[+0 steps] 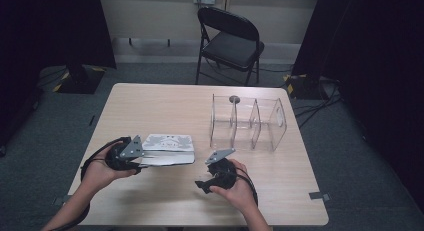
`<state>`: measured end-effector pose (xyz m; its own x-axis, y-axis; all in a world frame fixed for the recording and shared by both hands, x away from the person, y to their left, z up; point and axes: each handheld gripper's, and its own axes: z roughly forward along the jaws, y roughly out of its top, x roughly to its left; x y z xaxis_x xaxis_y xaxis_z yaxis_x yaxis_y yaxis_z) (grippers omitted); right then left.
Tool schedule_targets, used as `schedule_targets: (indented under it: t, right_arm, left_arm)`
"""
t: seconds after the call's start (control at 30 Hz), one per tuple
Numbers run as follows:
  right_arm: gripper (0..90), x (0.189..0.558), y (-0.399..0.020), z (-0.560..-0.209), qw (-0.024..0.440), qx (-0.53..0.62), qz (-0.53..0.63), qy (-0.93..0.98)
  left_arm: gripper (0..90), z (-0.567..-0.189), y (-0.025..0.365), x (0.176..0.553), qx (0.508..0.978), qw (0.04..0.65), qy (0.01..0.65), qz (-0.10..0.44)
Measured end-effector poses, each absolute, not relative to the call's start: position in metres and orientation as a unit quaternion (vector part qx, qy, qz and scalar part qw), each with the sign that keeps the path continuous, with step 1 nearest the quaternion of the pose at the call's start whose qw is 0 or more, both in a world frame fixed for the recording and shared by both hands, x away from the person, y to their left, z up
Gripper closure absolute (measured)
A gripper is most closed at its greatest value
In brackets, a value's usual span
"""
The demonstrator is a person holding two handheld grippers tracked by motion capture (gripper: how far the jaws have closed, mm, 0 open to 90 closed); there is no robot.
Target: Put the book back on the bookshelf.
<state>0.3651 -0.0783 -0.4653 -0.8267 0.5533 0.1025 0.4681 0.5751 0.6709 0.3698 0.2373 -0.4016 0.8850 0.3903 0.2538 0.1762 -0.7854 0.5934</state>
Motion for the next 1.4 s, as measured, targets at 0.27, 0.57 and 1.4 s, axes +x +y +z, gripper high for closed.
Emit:
schedule_targets:
  t: [0.27,0.57,1.4]
  right_arm:
    - [18.6,0.365,-0.077,-0.487,0.066,0.281,0.344,0.894]
    - [19.1,0.365,-0.083,-0.492,0.073,0.276,0.363,0.887]
    - [19.0,0.365,-0.084,-0.494,0.087,0.265,0.365,0.888]
  left_arm:
    - [57.2,-0.395,0.238,0.372,0.931,0.285,0.156,0.168]
    - [60.4,-0.386,0.240,0.375,0.934,0.279,0.159,0.159]
    - [70.7,-0.361,0.245,0.395,0.930,0.283,0.186,0.144]
